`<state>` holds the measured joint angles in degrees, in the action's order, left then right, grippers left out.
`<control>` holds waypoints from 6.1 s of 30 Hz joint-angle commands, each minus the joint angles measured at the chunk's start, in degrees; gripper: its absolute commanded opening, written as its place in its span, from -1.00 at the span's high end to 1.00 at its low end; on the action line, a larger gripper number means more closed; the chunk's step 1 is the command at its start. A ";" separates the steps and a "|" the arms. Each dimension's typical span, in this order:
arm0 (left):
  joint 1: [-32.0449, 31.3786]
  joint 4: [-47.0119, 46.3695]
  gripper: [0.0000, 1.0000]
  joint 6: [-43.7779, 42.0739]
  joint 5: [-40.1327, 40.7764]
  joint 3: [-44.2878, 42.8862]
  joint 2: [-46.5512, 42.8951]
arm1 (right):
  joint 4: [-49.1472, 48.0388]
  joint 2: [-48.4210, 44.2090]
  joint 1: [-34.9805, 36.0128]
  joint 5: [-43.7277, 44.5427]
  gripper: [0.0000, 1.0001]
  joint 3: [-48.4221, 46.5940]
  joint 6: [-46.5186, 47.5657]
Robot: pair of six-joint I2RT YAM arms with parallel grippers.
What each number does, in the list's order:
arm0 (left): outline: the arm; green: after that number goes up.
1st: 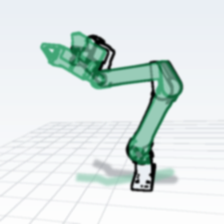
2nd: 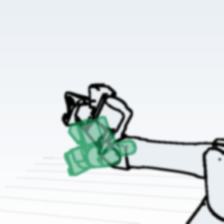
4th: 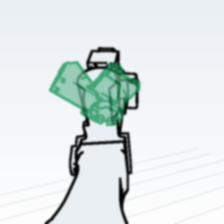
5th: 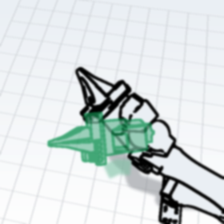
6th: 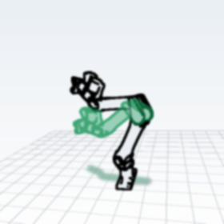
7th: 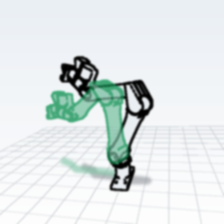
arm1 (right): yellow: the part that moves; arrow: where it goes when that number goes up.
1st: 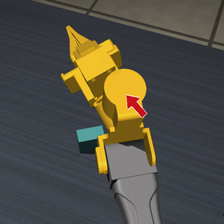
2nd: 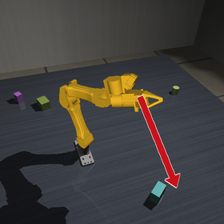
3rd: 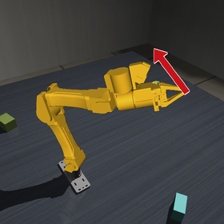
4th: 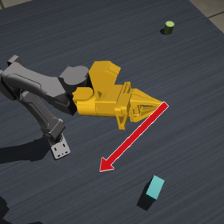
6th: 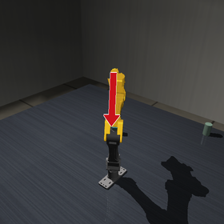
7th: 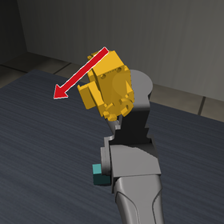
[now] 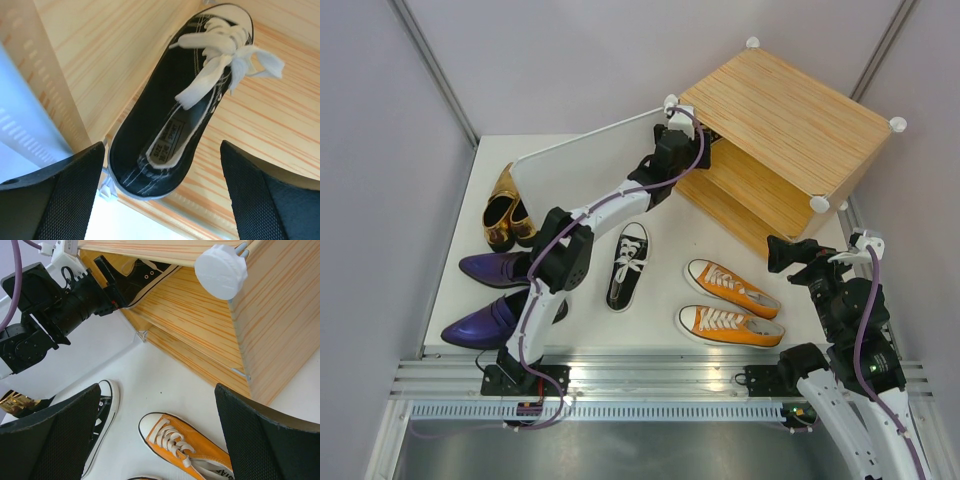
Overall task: Place and organize the shoes in the shoe cabinet
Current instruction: Place the shoe in the shoe cabinet, then pick up the shoe from the center of the board, then place the shoe in the shoe cabinet.
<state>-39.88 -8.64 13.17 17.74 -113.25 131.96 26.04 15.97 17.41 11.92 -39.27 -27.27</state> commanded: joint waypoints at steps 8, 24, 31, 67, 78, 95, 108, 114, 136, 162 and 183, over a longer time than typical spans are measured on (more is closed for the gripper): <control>1.03 -0.76 -0.98 4.76 -3.85 4.79 -8.11 | -1.87 -0.32 0.26 0.82 -0.96 0.07 0.55; 1.03 0.03 -0.05 4.32 -3.32 15.43 -15.86 | -1.70 -1.38 0.26 0.47 -0.96 0.42 0.37; 1.03 0.03 0.34 3.27 -3.32 15.08 -14.28 | -1.70 -1.38 0.26 0.65 -0.96 0.59 0.46; 0.94 -0.23 -0.11 2.12 -9.11 7.24 -9.95 | -2.05 -0.76 0.26 1.00 -0.96 0.42 0.64; 0.50 2.21 -0.31 5.81 -11.68 27.80 -35.23 | -1.70 -2.61 0.26 1.26 -0.96 1.21 0.81; -10.30 25.76 -0.43 23.12 -5.01 75.28 -75.19 | -0.82 -2.34 0.96 -3.22 -0.96 1.65 0.37; -17.51 32.64 -0.42 27.35 4.67 75.28 -64.82 | -0.73 -2.87 2.19 -3.57 -0.96 1.91 0.28; -18.83 32.02 -0.05 26.65 6.87 74.23 -60.86 | -0.73 -2.70 2.28 -3.22 -0.96 2.00 0.20; -21.56 32.46 0.96 14.52 14.26 64.39 -76.50 | -0.55 -0.94 4.13 -3.84 -0.96 1.65 0.37; -21.47 21.13 0.96 -9.20 9.16 36.98 -50.41 | 1.64 0.29 4.21 -3.58 -0.96 -1.16 0.28; -10.05 25.96 0.96 -11.49 -8.32 0.77 -18.94 | 2.35 3.28 4.21 -1.91 -0.96 -3.45 1.07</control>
<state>-51.37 22.11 4.21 12.73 -105.65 112.16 28.36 18.39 21.28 8.95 -40.69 -27.14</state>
